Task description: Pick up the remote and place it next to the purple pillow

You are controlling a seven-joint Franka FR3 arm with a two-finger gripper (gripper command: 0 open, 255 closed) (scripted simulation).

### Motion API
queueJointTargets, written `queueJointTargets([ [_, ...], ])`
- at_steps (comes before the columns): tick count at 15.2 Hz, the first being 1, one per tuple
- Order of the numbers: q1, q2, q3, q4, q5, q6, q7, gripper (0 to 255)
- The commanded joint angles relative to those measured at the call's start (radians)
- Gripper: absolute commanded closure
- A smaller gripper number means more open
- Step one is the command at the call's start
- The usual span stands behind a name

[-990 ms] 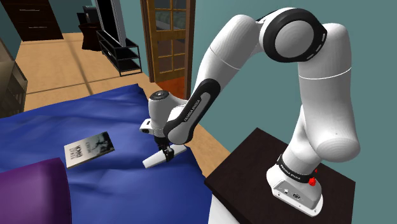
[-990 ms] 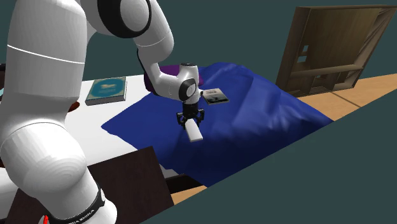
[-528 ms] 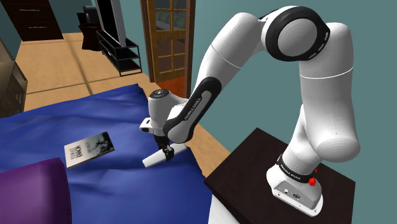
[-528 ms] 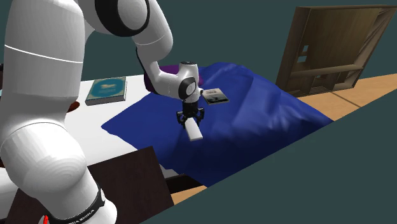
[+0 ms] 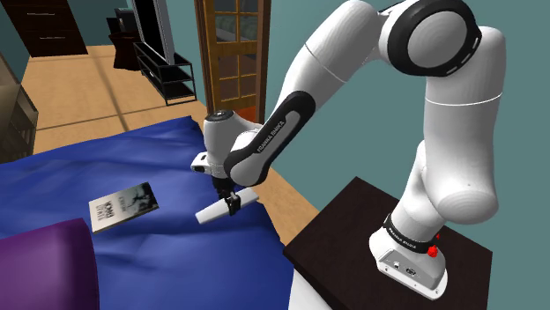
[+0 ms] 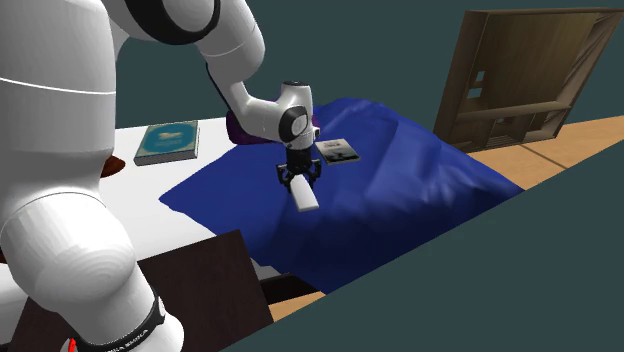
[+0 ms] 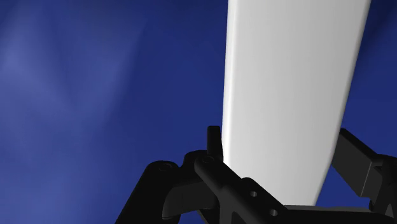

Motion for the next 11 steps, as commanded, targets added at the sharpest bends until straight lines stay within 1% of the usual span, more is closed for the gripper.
queueJointTargets([
  [1,-0.003,-0.026,0.004,-0.003,0.006,-0.022,-0.004,255],
  [11,-0.012,-0.134,0.018,0.005,0.035,-0.137,-0.025,255],
])
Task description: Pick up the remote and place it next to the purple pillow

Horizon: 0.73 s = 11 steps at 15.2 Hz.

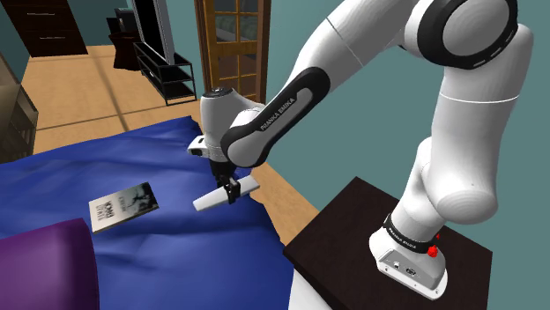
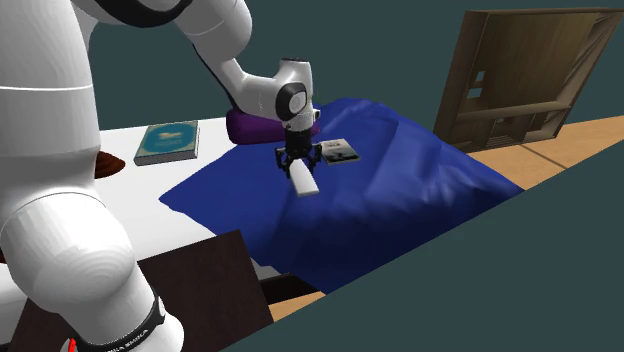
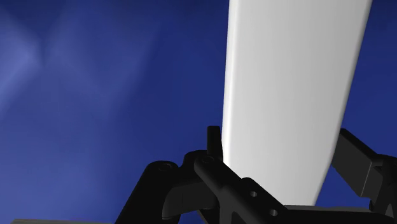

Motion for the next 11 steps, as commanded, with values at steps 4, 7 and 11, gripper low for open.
queueJointTargets([
  [4,-0.003,-0.051,0.005,0.010,0.013,-0.061,-0.010,255],
  [7,-0.005,-0.079,0.007,0.019,0.020,-0.097,-0.015,255],
  [11,-0.006,-0.113,0.009,0.035,0.029,-0.147,-0.021,255],
])
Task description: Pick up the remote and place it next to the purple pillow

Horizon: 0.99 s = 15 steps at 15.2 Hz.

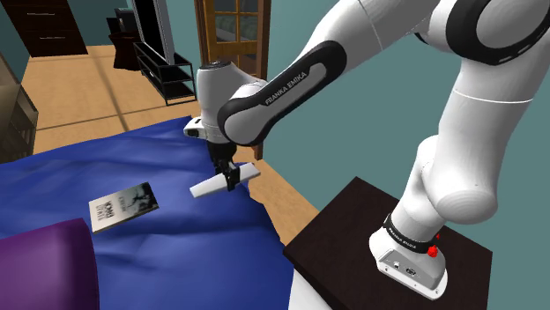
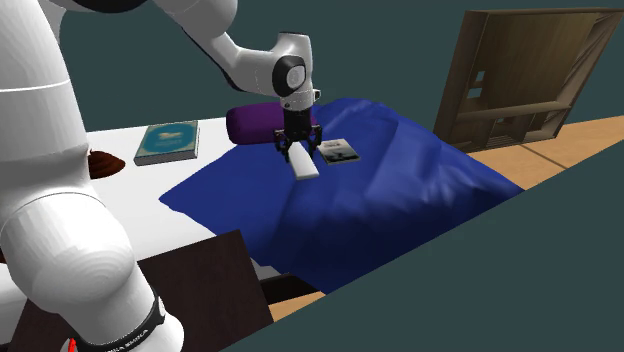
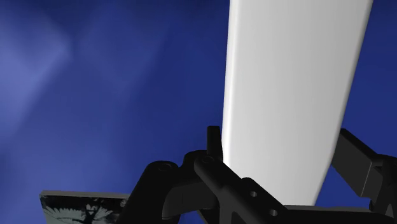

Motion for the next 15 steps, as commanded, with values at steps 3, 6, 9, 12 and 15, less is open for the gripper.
queueJointTargets([
  [3,-0.002,-0.032,0.001,0.017,0.008,-0.049,-0.007,255],
  [6,0.011,-0.028,0.011,0.041,0.006,-0.070,0.016,255],
  [9,0.051,0.017,0.037,0.102,-0.008,-0.088,0.089,255],
  [12,0.092,0.069,0.060,0.174,-0.024,-0.111,0.160,255],
  [15,0.136,0.128,0.078,0.257,-0.043,-0.138,0.227,255],
])
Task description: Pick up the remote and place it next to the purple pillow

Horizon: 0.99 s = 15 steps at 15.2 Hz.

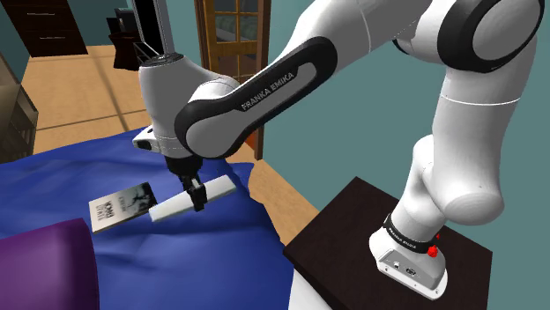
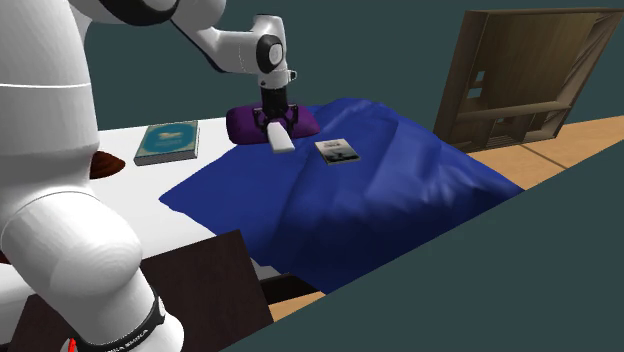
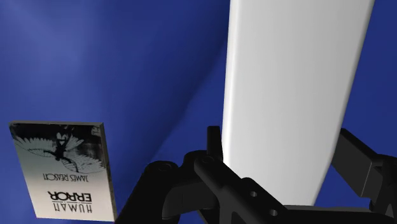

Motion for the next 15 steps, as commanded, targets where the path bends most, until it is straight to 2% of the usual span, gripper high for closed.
queueJointTargets([
  [1,0.029,0.044,0.010,0.062,-0.014,-0.020,0.044,255],
  [5,0.101,0.151,0.029,0.220,-0.045,-0.077,0.137,255],
  [15,0.108,0.216,0.016,0.176,-0.066,0.030,0.151,255],
])
